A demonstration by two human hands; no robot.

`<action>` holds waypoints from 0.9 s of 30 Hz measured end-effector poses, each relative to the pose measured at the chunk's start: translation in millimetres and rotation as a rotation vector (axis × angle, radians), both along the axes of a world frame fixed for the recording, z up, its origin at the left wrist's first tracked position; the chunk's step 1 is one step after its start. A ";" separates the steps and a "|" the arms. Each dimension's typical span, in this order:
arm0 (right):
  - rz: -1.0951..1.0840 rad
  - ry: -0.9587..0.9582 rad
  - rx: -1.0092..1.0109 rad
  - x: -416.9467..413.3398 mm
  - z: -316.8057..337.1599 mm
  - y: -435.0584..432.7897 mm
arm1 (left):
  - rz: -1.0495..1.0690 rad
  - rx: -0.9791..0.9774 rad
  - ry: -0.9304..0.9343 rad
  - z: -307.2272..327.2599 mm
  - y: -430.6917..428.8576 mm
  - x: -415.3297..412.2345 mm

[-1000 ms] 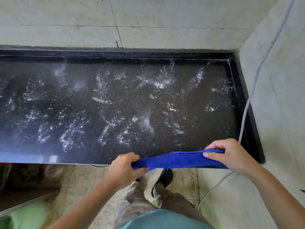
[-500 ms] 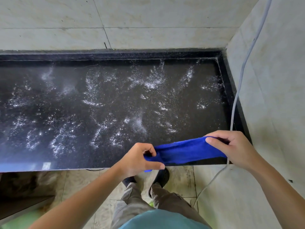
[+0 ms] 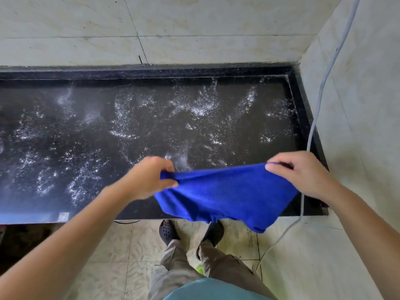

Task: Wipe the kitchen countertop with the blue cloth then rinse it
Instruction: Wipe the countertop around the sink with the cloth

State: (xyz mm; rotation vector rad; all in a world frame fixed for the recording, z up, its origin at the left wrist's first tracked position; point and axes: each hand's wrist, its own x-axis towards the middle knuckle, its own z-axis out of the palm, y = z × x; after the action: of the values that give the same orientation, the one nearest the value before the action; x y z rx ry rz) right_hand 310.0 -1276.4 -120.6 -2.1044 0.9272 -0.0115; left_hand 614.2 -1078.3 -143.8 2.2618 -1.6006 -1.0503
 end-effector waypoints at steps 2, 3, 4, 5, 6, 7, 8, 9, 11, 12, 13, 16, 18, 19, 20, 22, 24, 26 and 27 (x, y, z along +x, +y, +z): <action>-0.017 0.031 -0.077 15.1 -24.0 -24.6 | 0.044 0.003 -0.075 -15.6 -23.0 20.2; -0.027 0.053 -0.115 22.5 -36.7 -36.4 | 0.072 -0.005 -0.103 -24.1 -34.3 28.4; -0.036 0.083 -0.151 29.6 -48.7 -48.2 | 0.092 -0.017 -0.131 -32.4 -45.6 35.9; -0.049 0.123 -0.185 36.4 -59.2 -59.8 | 0.107 -0.034 -0.164 -40.1 -56.9 42.7; -0.073 0.163 -0.212 42.7 -68.0 -71.1 | 0.120 -0.053 -0.200 -47.3 -67.9 49.1; -0.099 0.192 -0.228 48.4 -75.4 -81.6 | 0.138 -0.069 -0.229 -53.1 -78.2 54.0; -0.123 0.212 -0.231 53.1 -82.3 -91.5 | 0.164 -0.081 -0.246 -58.5 -87.8 57.9; -0.141 0.231 -0.230 57.3 -87.7 -99.6 | 0.194 -0.090 -0.252 -63.1 -96.6 60.4; -0.163 0.260 -0.235 62.6 -96.4 -110.6 | 0.253 -0.105 -0.239 -68.7 -109.8 61.9; -0.174 0.263 -0.243 63.4 -99.3 -113.0 | 0.278 -0.116 -0.227 -70.4 -113.3 61.9; -0.179 0.256 -0.252 62.8 -100.5 -113.0 | 0.300 -0.129 -0.216 -70.4 -114.3 61.1; -0.167 0.191 -0.284 50.8 -99.0 -103.8 | 0.316 -0.154 -0.198 -70.2 -100.8 55.6; -0.123 0.157 -0.313 38.2 -99.8 -93.4 | 0.316 -0.154 -0.197 -74.5 -84.3 48.2; -0.087 0.159 -0.326 32.0 -102.0 -87.1 | 0.322 -0.142 -0.208 -78.4 -76.2 43.7; -0.054 0.176 -0.339 26.9 -105.7 -81.0 | 0.324 -0.118 -0.236 -83.7 -69.5 39.5; -0.014 0.230 -0.389 20.8 -115.9 -71.7 | 0.335 -0.057 -0.307 -95.7 -62.6 33.8; -0.030 0.314 -0.455 19.4 -124.6 -66.2 | 0.484 -0.009 -0.290 -105.9 -62.5 32.3; -0.088 0.355 -0.507 21.8 -126.7 -59.0 | 0.699 0.003 -0.230 -109.6 -64.6 30.1; -0.099 0.322 -0.518 23.9 -124.8 -51.8 | 0.727 -0.006 -0.232 -110.3 -63.2 25.6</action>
State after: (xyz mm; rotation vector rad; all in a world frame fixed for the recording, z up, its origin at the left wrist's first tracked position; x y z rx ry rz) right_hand 333.9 -1328.3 -245.4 -2.5822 1.3312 0.0423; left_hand 639.8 -1141.4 -254.1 2.6902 -0.6926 -0.5993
